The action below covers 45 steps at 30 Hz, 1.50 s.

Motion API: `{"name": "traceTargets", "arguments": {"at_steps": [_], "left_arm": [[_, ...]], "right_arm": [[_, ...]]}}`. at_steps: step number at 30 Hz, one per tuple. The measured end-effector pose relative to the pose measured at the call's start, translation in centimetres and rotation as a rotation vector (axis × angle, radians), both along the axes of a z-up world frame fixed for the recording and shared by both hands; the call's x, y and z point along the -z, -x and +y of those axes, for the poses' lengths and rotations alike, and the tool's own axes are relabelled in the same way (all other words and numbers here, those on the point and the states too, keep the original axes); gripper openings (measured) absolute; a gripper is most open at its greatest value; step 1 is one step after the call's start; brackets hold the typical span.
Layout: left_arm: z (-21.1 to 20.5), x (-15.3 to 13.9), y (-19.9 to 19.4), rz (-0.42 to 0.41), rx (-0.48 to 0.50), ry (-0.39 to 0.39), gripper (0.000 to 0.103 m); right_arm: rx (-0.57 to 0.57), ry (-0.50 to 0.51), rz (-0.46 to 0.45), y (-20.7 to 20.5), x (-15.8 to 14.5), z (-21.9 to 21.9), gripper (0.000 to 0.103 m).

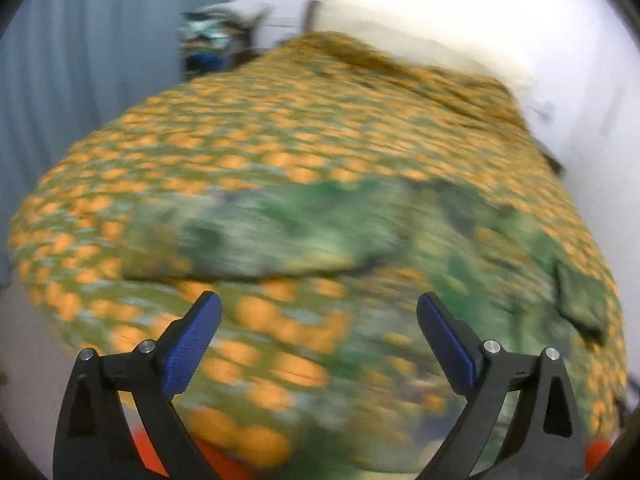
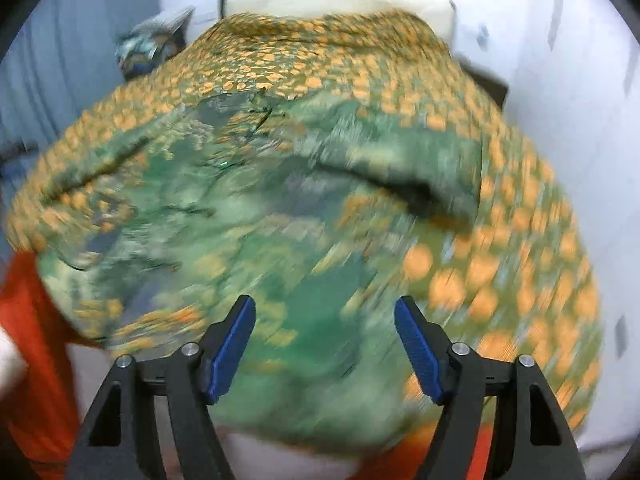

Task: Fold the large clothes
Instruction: 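Grasp the other folded sleeve with the right gripper and spread it outward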

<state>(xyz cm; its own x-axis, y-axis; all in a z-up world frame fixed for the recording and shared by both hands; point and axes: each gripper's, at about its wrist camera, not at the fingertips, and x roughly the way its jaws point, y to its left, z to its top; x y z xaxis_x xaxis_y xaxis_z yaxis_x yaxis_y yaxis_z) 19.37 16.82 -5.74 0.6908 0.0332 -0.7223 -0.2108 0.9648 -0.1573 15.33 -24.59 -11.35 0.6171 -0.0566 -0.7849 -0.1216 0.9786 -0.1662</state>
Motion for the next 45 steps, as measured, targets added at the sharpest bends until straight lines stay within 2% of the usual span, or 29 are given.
{"name": "traceTargets", "arguments": {"at_steps": [3, 5, 7, 9, 10, 12, 14, 15, 16, 17, 19, 22, 24, 27, 30, 32, 33, 34, 36, 38, 41, 43, 45], "left_arm": [[-5.8, 2.1, -0.4, 0.024, 0.103, 0.006, 0.099], [-9.1, 4.6, -0.8, 0.082, 0.148, -0.021, 0.098], [-10.8, 6.2, -0.7, 0.12, 0.188, -0.059, 0.098], [-12.0, 7.4, -0.1, 0.142, 0.223, -0.137, 0.098], [-12.1, 7.9, 0.1, 0.144, 0.229, -0.171, 0.098], [-11.7, 8.5, 0.3, 0.146, 0.222, -0.198, 0.098], [-10.9, 9.0, 0.1, 0.165, 0.207, -0.173, 0.098], [-10.5, 9.3, -0.1, 0.17, 0.2, -0.16, 0.098], [-10.1, 9.2, -0.3, 0.173, 0.188, -0.145, 0.098], [-10.0, 9.4, -0.2, 0.169, 0.183, -0.139, 0.098], [-9.7, 9.2, -0.2, 0.155, 0.177, -0.122, 0.098], [-9.5, 9.0, 0.1, 0.142, 0.179, -0.106, 0.098], [-9.5, 8.8, 0.1, 0.132, 0.182, -0.098, 0.098], [-9.4, 8.2, 0.3, 0.113, 0.176, -0.078, 0.098], [-8.9, 7.5, 0.4, 0.089, 0.149, -0.052, 0.098], [-8.6, 7.0, 0.6, 0.072, 0.12, -0.05, 0.098], [-8.5, 6.9, 0.6, 0.065, 0.106, -0.052, 0.098], [-8.4, 6.7, 0.7, 0.059, 0.091, -0.053, 0.098], [-8.2, 6.1, 0.9, 0.042, 0.063, -0.053, 0.098], [-8.1, 5.5, 1.2, 0.015, 0.041, -0.059, 0.098], [-8.8, 4.6, 2.0, -0.055, 0.025, -0.082, 0.099], [-9.7, 4.1, 2.1, -0.062, 0.07, -0.071, 0.099], [-10.6, 3.8, 2.2, -0.062, 0.12, -0.067, 0.099]], "right_arm": [[-0.079, 0.145, -0.009, -5.6, 1.0, 0.2, 0.08], [-0.156, 0.265, 0.003, -9.8, 3.0, 1.1, 0.08], [-0.232, 0.402, 0.042, -13.1, 5.6, 2.3, 0.08], [-0.299, 0.56, 0.063, -16.0, 8.4, 3.4, 0.078], [-0.309, 0.615, 0.062, -17.3, 9.4, 3.7, 0.078], [-0.289, 0.662, 0.054, -20.0, 10.7, 3.8, 0.078], [-0.239, 0.598, 0.074, -22.0, 10.8, 2.9, 0.078], [-0.212, 0.535, 0.097, -22.7, 10.5, 2.1, 0.071], [-0.175, 0.438, 0.121, -23.4, 9.8, 1.0, 0.041], [-0.127, 0.363, 0.12, -23.6, 8.9, -0.1, 0.029], [-0.009, 0.234, 0.029, -22.6, 5.5, -3.1, 0.017], [0.171, 0.029, -0.099, -19.4, -0.4, -9.3, 0.014], [0.3, -0.051, -0.177, -16.4, -3.8, -14.0, 0.014], [0.48, -0.08, -0.241, -11.9, -6.4, -19.6, 0.015], [0.665, -0.037, -0.219, -7.1, -5.5, -25.0, 0.016], [0.756, -0.055, -0.164, -5.0, -3.8, -27.2, 0.031], [0.809, -0.075, -0.136, -3.8, -2.7, -28.2, 0.052], [0.848, -0.095, -0.128, -2.5, -1.9, -28.6, 0.065], [0.883, -0.12, -0.126, -0.4, -0.8, -28.3, 0.066], [0.856, -0.138, -0.131, 0.8, -0.7, -26.7, 0.066], [0.735, -0.165, -0.177, 2.5, -1.5, -21.9, 0.07], [0.624, -0.163, -0.206, 3.0, -2.0, -17.4, 0.083], [0.505, -0.188, -0.209, 3.6, -2.5, -13.0, 0.085]]}}
